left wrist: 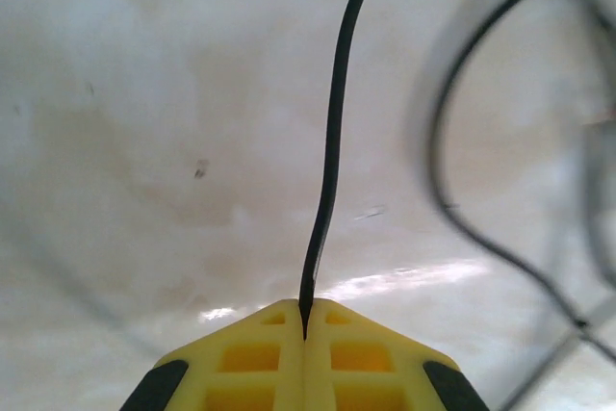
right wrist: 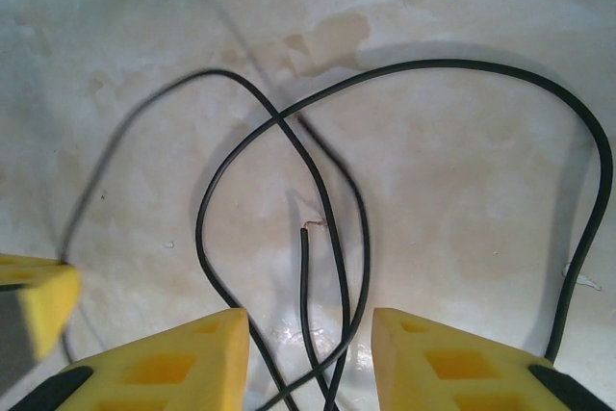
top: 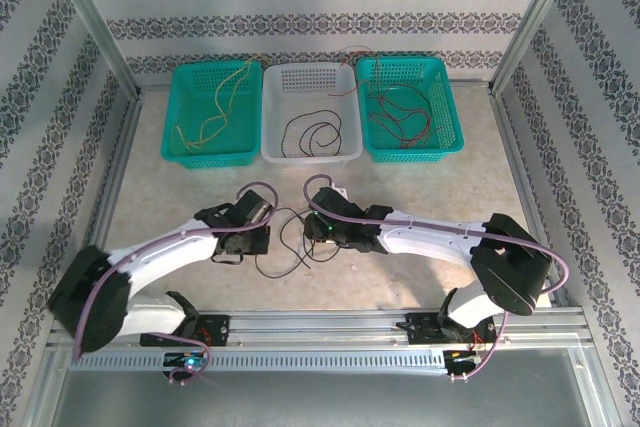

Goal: Untangle the cables

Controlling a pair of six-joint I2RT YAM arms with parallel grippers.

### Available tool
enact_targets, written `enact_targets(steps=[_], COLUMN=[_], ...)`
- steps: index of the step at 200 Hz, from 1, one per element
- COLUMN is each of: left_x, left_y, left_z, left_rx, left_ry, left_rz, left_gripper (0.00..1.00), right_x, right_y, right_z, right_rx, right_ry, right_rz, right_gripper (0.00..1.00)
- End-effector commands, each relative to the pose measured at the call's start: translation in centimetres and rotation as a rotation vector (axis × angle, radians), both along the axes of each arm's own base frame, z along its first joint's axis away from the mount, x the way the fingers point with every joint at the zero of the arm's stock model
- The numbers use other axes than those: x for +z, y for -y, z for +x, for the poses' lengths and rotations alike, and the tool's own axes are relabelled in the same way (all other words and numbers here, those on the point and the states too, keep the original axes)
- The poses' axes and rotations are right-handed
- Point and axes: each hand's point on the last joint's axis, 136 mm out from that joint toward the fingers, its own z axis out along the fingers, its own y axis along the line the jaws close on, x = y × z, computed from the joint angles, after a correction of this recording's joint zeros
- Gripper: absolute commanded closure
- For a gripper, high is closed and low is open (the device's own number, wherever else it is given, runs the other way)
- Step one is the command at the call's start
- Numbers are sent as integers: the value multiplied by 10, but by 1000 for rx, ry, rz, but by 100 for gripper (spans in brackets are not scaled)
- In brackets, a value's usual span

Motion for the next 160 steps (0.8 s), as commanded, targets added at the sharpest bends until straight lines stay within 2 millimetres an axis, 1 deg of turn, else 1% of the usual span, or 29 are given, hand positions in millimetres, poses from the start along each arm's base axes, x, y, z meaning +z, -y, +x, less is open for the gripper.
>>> enact_targets(steps=[1, 18, 47, 74, 97, 122, 138, 160], left_x=[73, 119, 191, 244, 282, 316, 332, 350], left_y=[26, 33, 50, 50, 47, 43, 35, 26], left_z=[17, 18, 12, 9, 9, 12, 21, 41], left_rx=[-81, -125, -239, -282, -288, -270, -225, -156], left_ry=[218, 326, 460, 561, 643, 727, 774, 830], left_rz=[-169, -250, -382, -411, -428, -447, -413, -331], left_gripper=[100, 100, 100, 100, 100, 100, 100, 100], right_x=[8, 15, 23, 24, 18, 10, 6, 2], right_y=[2, 1, 1, 7, 14, 22, 28, 40], right_z=[2, 3, 6, 9, 8, 8, 7, 9], right_rx=[2, 7, 11, -6, -23, -44, -61, -95], right_ry=[28, 40, 57, 52, 35, 20, 7, 4], right_rz=[11, 23, 40, 54, 65, 62, 69, 66], right_gripper=[60, 59, 58, 58, 58, 58, 58, 58])
